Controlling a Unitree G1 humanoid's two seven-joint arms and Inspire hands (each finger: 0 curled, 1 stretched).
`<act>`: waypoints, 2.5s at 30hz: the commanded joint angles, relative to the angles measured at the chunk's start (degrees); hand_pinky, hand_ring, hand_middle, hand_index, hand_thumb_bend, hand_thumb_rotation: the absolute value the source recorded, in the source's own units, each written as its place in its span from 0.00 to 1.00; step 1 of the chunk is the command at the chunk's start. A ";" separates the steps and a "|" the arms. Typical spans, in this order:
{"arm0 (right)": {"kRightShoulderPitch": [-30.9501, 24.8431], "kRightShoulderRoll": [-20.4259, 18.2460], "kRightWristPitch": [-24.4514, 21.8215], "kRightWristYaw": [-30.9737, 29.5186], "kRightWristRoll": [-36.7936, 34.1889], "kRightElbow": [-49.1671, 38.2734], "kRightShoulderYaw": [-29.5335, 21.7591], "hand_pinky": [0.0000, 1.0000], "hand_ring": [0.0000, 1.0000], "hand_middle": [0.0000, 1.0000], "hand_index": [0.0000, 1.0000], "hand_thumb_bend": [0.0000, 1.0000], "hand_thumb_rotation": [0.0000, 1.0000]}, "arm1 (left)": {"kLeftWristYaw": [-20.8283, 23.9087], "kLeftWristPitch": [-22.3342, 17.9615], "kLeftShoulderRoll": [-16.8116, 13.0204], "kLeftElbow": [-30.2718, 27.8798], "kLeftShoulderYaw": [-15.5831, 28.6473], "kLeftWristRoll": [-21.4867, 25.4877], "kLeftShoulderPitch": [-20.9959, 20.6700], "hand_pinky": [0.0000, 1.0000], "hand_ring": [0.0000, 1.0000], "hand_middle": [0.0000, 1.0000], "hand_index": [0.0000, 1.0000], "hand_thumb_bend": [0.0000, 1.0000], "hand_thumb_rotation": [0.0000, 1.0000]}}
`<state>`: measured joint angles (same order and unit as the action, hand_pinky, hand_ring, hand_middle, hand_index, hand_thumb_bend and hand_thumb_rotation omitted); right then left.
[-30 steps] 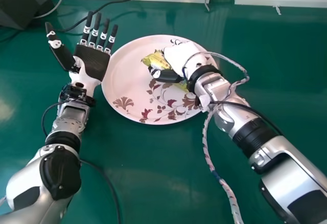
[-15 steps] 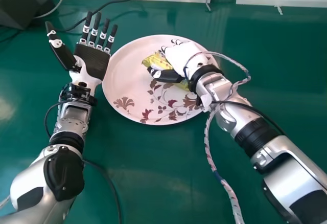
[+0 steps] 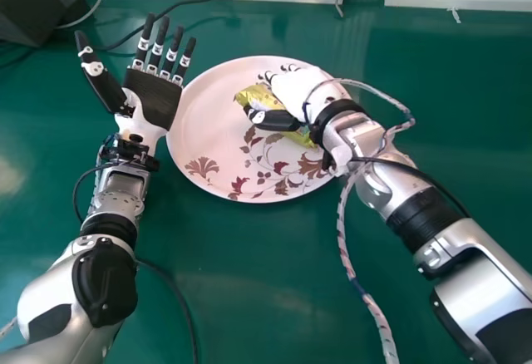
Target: Pick up biscuit and place it in the plate
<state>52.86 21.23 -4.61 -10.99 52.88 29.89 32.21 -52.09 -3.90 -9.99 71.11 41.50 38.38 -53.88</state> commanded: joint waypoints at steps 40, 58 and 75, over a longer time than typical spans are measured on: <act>-2.95 4.98 -3.01 -2.44 -0.54 -13.01 -6.80 0.97 1.00 1.00 1.00 0.80 0.52 | 0.29 -1.27 1.97 1.18 -0.74 -0.36 2.74 0.88 0.78 0.91 0.98 1.00 0.73; -10.48 8.05 -4.79 -5.58 -2.08 -28.96 -13.48 0.78 0.96 1.00 1.00 0.85 0.58 | 1.95 -4.81 3.47 1.03 -2.40 -2.35 3.55 0.86 0.78 0.90 0.98 0.99 0.75; -15.18 7.13 -4.10 -2.95 -4.37 -37.54 -18.22 0.73 0.89 1.00 1.00 0.85 0.54 | 2.78 -4.24 2.25 1.84 -2.36 -2.50 3.48 0.81 0.78 0.89 0.97 0.95 0.74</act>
<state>38.90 28.75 -9.27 -14.83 49.32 -6.35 15.03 -49.59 -8.84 -8.78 70.98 39.12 36.11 -53.32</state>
